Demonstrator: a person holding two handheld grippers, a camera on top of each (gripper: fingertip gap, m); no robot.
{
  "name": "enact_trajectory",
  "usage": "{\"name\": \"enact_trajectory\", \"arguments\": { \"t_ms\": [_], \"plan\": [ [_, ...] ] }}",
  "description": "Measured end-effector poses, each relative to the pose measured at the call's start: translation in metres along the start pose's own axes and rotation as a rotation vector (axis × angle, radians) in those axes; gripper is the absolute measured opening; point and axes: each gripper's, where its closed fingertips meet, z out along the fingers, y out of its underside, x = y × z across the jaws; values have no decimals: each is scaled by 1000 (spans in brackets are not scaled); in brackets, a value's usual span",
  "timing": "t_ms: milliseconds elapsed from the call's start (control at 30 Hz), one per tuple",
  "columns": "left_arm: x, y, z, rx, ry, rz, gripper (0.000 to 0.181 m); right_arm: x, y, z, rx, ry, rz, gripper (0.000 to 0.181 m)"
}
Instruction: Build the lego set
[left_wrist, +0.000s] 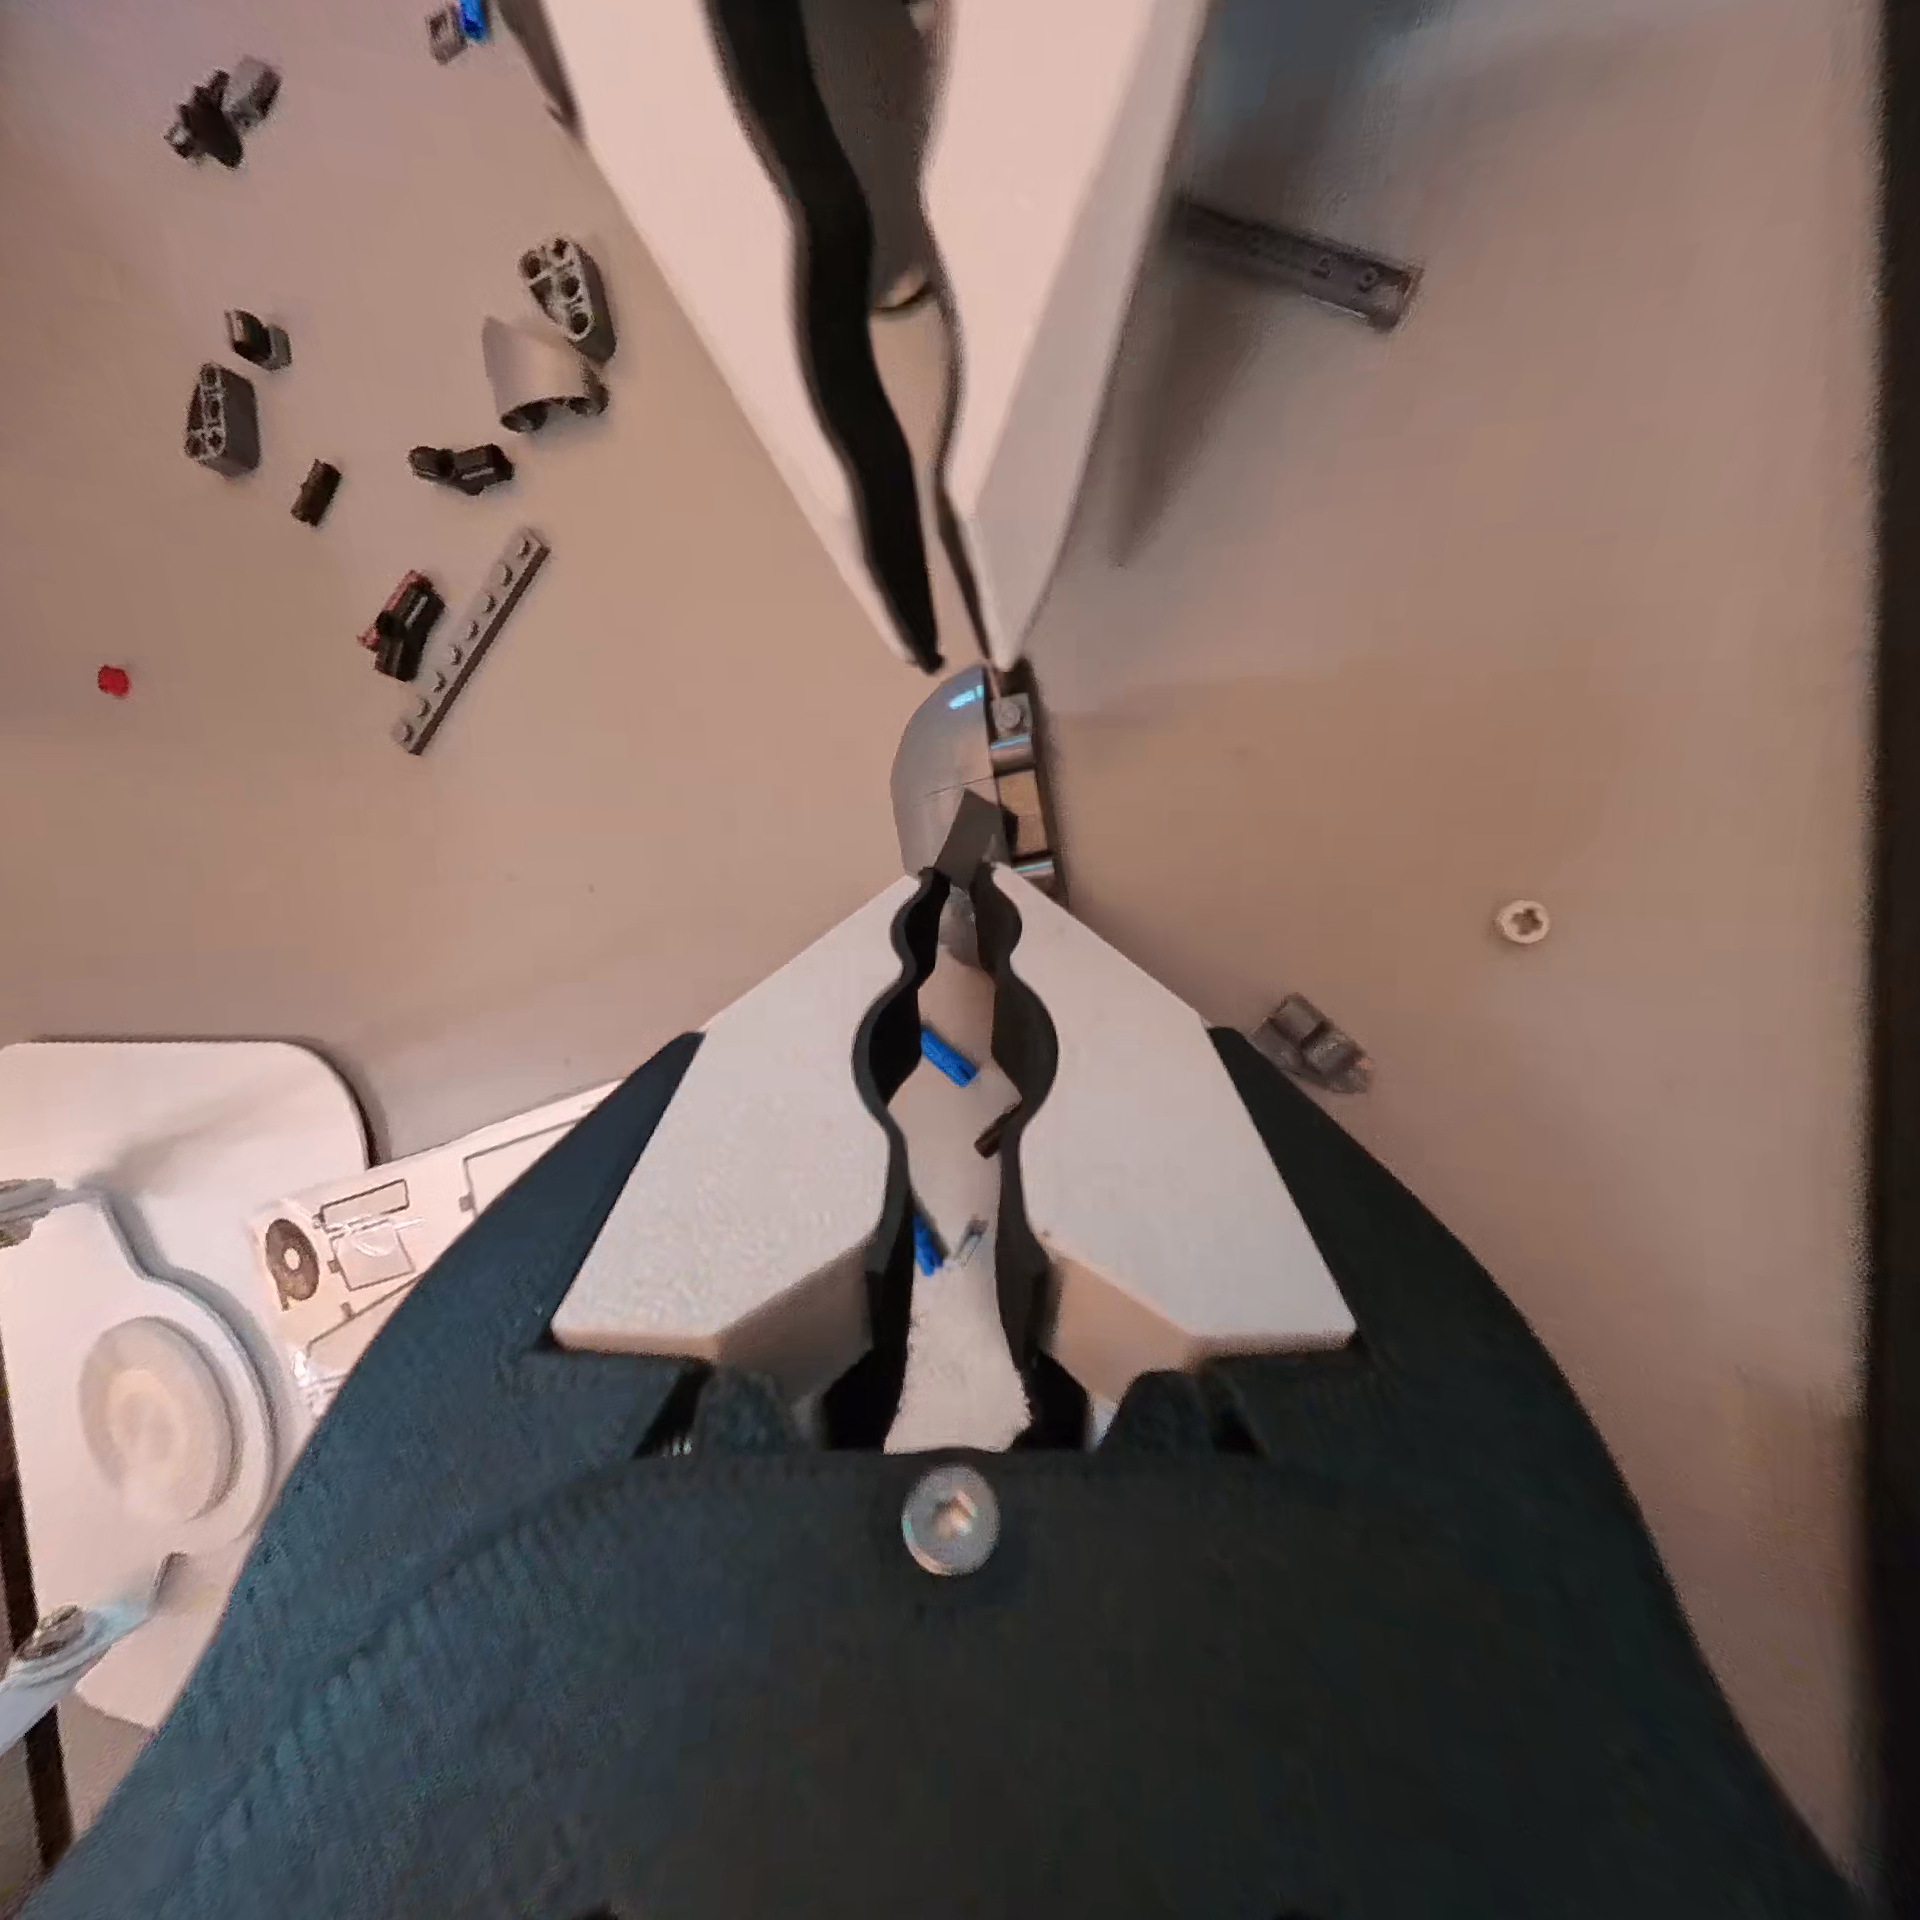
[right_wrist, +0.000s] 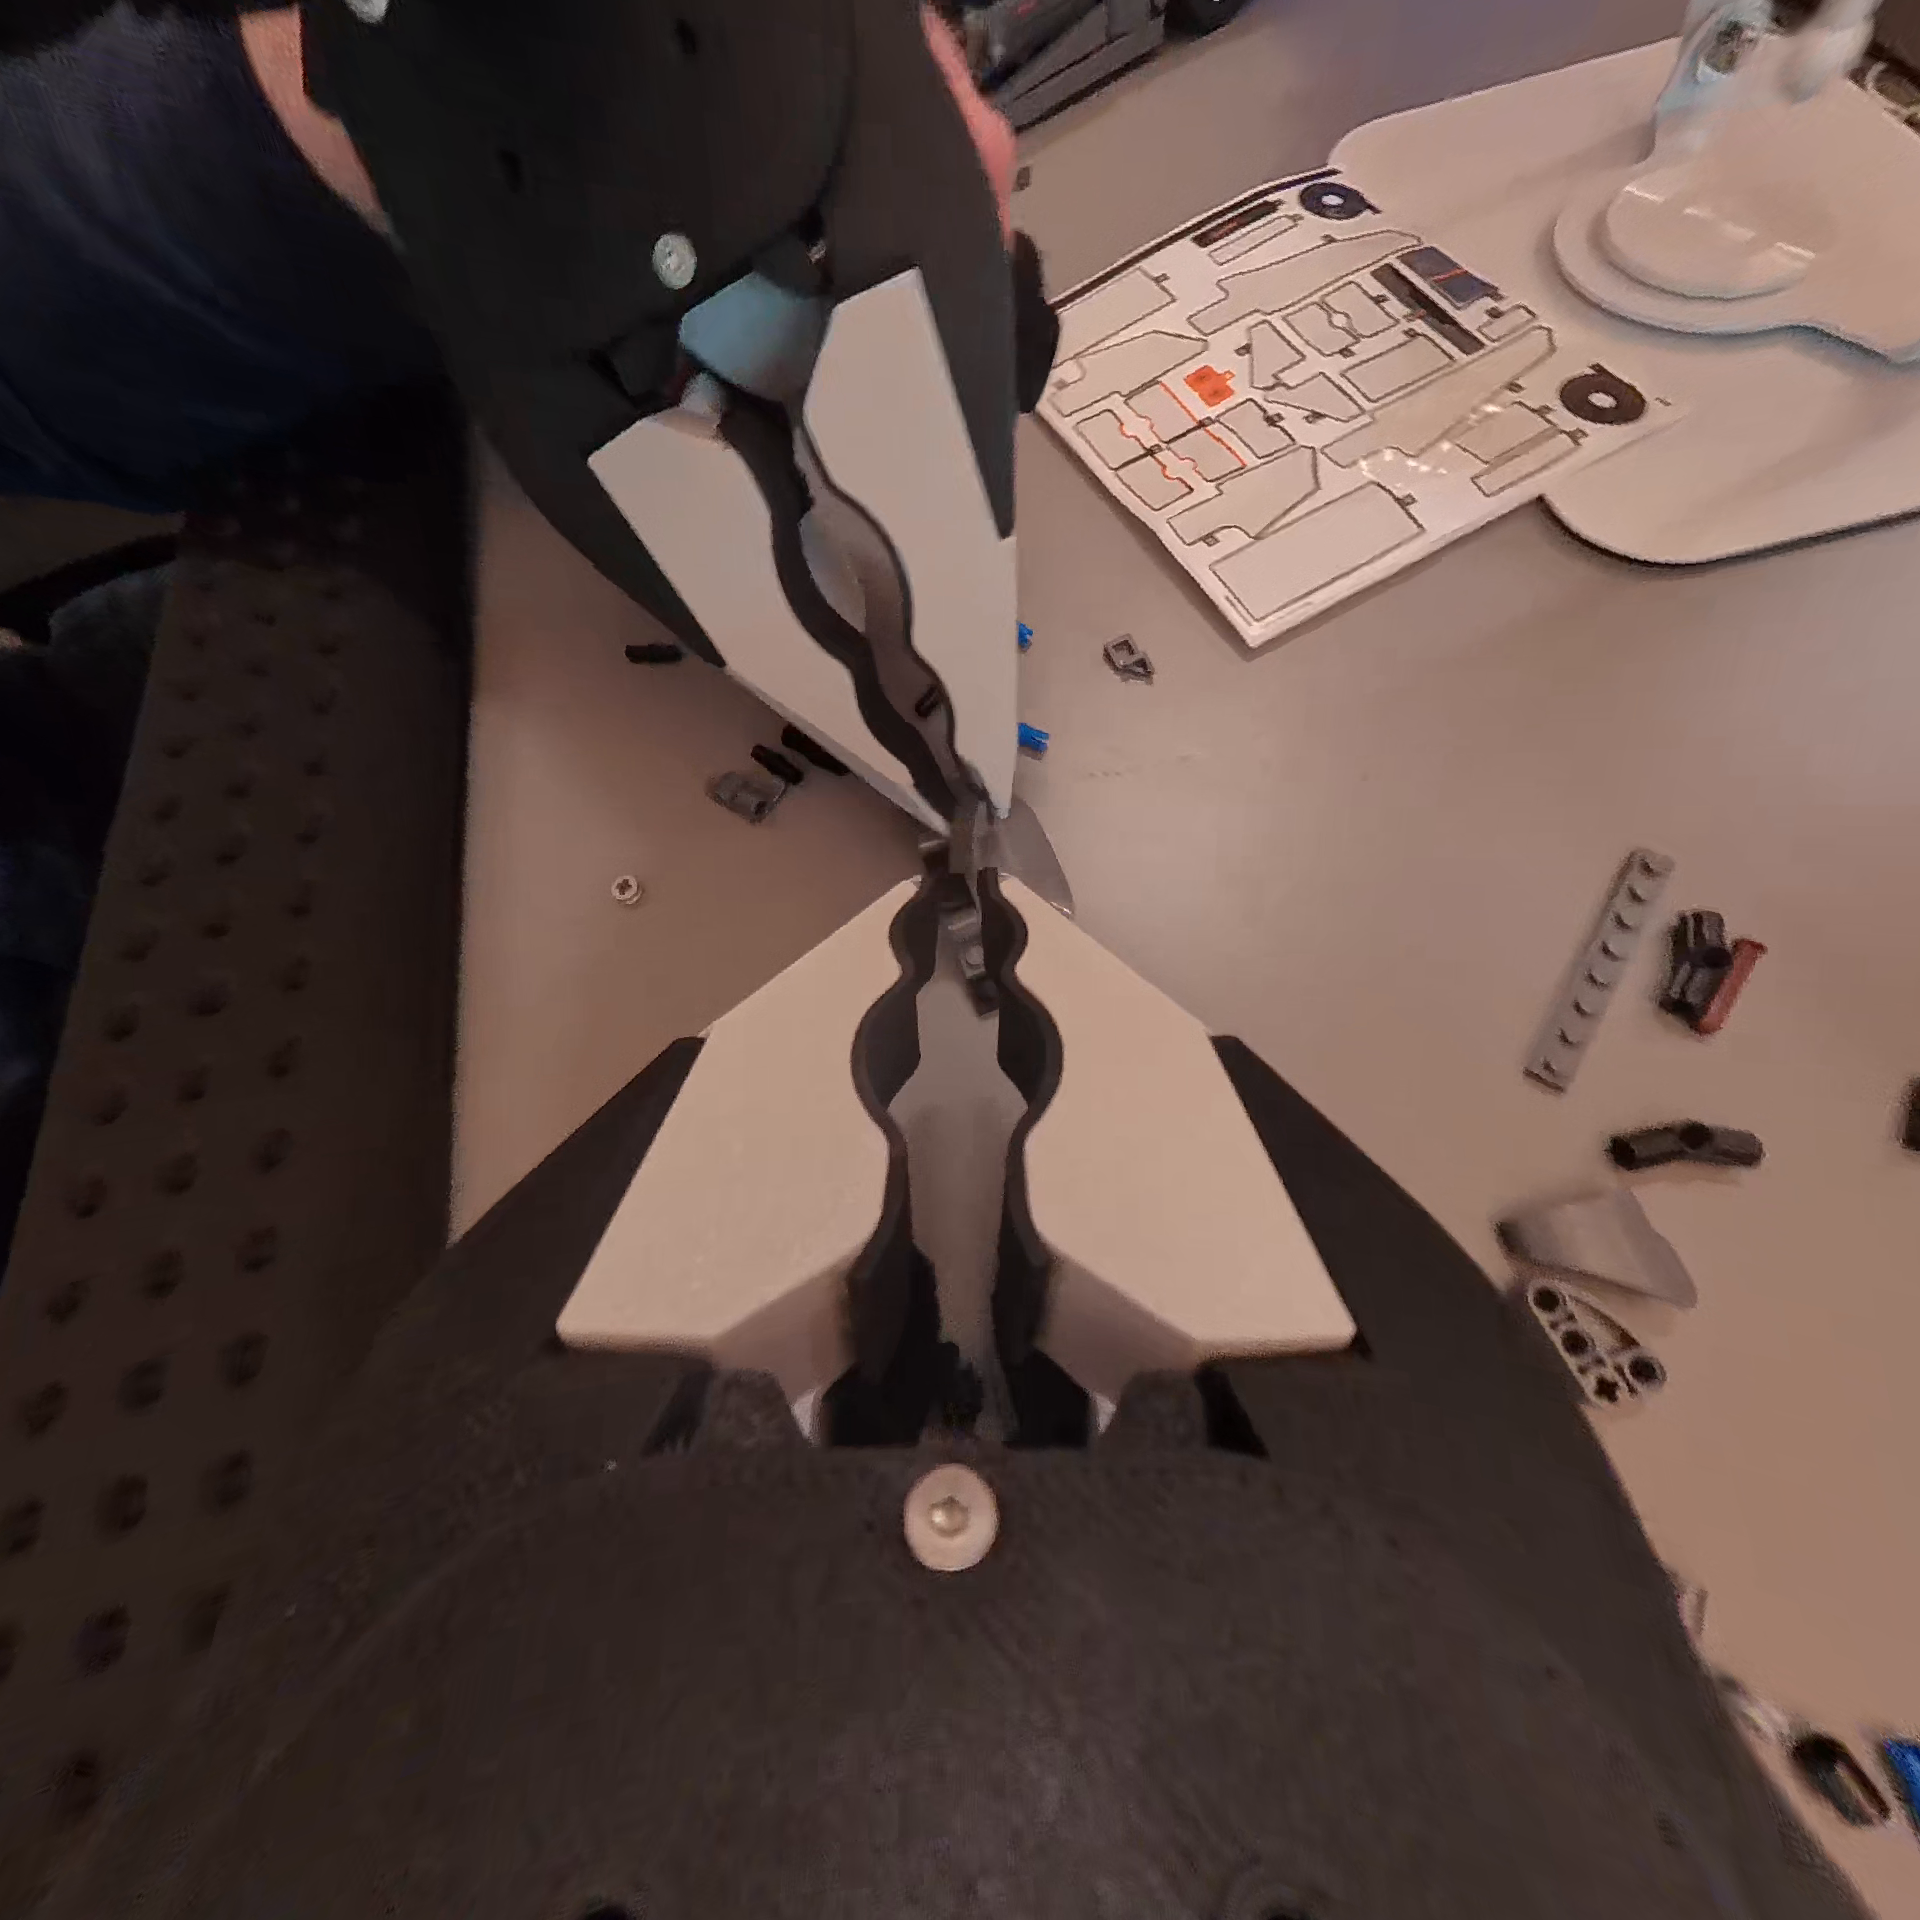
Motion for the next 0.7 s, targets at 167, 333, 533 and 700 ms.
{"name": "enact_trajectory", "arguments": {
  "t_ms": [167, 333, 533, 700],
  "plan": [
    [-1, -2, -14, 54, -7, -59, 0, -9, -1, 17, -33, -16, -54, 7],
    [3, 3, -19, 94, -7, -132, 0, -3, -10, 24, -10, -37, -66, 6],
    [16, 9, -4, 40, 38, -96, 0, -4, -9, 38, -64, -69, -99, 5],
    [18, 14, -3, 1, 43, -98, 0, -6, 8, 44, -162, -45, -156, 0]
  ]
}}
